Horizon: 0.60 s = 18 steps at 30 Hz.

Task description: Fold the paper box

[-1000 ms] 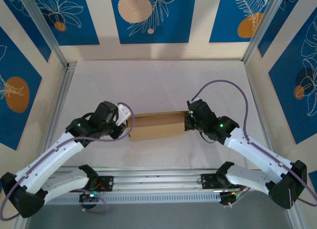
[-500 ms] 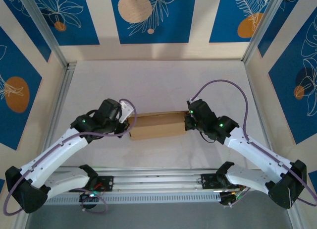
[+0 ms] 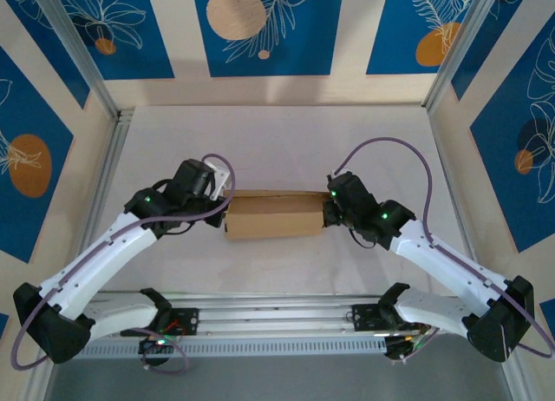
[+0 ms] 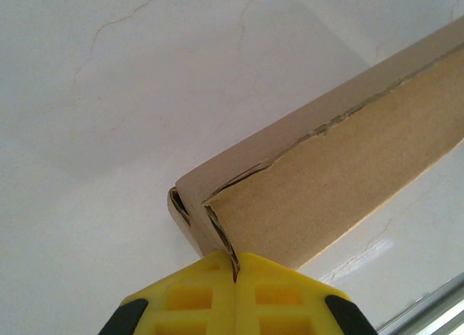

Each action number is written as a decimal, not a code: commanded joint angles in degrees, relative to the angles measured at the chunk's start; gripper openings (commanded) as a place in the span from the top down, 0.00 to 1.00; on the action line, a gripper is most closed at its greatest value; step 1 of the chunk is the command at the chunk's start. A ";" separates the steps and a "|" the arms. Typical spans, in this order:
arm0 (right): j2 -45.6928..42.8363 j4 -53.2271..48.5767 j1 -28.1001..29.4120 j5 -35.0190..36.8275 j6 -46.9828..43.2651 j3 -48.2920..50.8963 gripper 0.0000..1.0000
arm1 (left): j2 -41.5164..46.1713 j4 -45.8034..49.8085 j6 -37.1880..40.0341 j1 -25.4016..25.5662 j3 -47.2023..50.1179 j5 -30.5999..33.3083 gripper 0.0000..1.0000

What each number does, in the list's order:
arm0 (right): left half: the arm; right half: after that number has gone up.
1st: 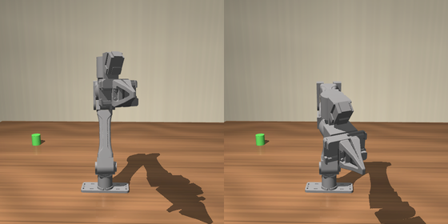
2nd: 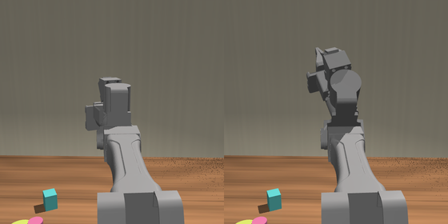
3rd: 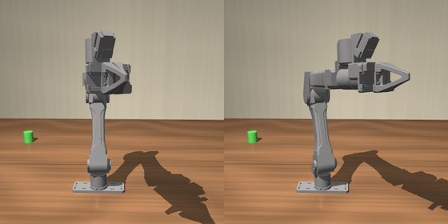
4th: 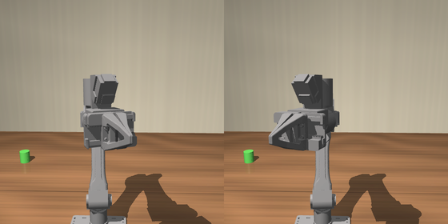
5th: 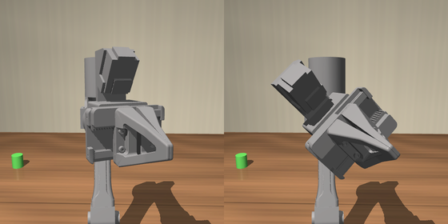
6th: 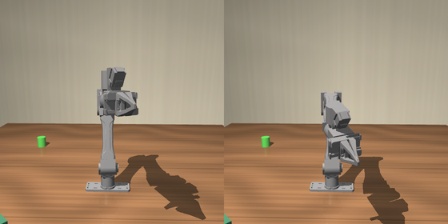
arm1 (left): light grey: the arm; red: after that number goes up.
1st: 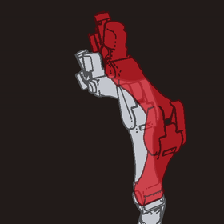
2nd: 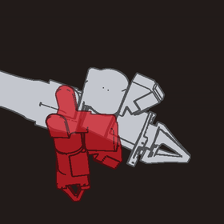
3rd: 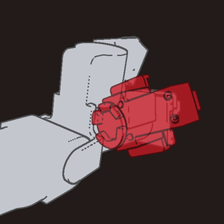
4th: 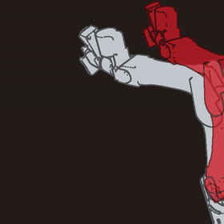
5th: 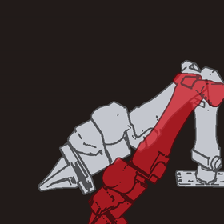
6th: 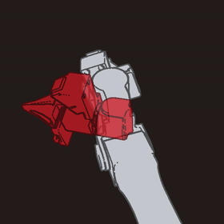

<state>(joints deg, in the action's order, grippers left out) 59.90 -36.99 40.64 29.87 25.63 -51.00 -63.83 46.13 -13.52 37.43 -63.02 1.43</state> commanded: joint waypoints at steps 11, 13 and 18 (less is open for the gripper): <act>0.69 -4.22 0.93 -4.29 0.56 0.18 1.00 | -0.33 -0.35 -7.21 -0.78 -3.95 -6.23 0.97; 0.65 -4.20 1.02 -4.28 0.75 0.29 1.00 | -0.31 -0.13 -6.74 -0.80 -3.46 -5.29 0.98; 0.28 -4.62 1.12 -3.78 0.65 0.45 1.00 | 0.94 0.84 -4.97 -1.32 -1.59 -2.39 0.99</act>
<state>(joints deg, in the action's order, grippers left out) 59.79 -37.15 40.71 29.82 25.87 -51.00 -64.40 47.55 -19.35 36.71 -64.86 -0.58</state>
